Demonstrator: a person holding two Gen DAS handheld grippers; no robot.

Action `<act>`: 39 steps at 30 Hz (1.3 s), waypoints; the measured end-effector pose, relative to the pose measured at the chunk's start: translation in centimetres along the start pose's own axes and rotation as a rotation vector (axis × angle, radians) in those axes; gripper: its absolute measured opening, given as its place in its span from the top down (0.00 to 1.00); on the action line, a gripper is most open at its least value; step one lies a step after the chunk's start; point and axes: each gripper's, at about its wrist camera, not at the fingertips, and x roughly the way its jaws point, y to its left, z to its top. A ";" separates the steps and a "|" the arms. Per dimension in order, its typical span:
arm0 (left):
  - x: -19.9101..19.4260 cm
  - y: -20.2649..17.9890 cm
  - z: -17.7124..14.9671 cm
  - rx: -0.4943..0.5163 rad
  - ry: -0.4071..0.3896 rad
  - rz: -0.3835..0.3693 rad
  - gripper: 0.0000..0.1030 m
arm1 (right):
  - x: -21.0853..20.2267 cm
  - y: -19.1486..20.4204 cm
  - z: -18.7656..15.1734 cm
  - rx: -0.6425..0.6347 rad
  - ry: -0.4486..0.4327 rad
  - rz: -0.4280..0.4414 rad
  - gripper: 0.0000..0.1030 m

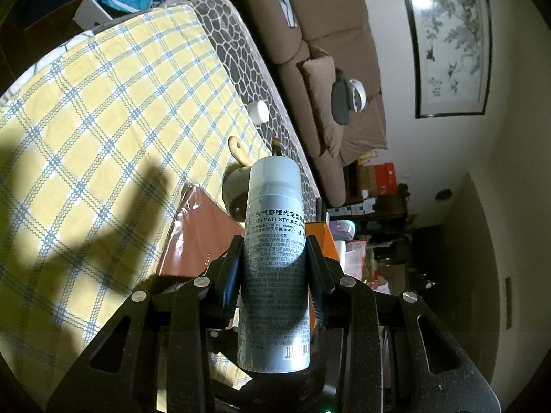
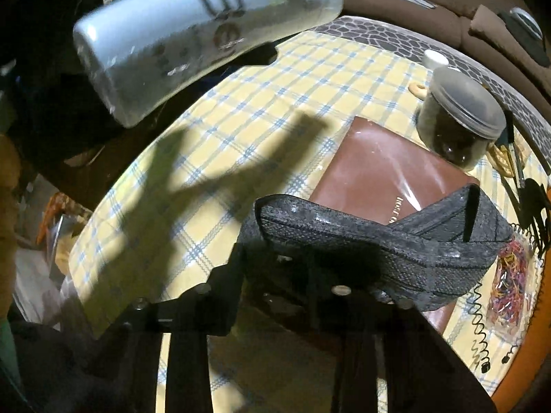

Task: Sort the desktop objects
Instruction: 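Lift the grey cloth with the right gripper while the left gripper holds the spray can, then carry the spray can and grey cloth into the orange box, opening both grippers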

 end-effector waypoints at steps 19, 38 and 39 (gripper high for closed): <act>0.6 -1.5 -0.9 0.074 0.017 0.056 0.69 | -7.8 -5.9 1.1 0.224 -0.263 0.108 0.95; 4.2 -10.2 -7.3 0.385 0.073 0.121 0.69 | -23.1 -12.4 -1.1 0.396 -0.673 0.130 0.95; 4.4 -10.7 -7.7 0.391 0.078 0.114 0.69 | -23.9 -12.7 -1.3 0.398 -0.690 0.127 0.95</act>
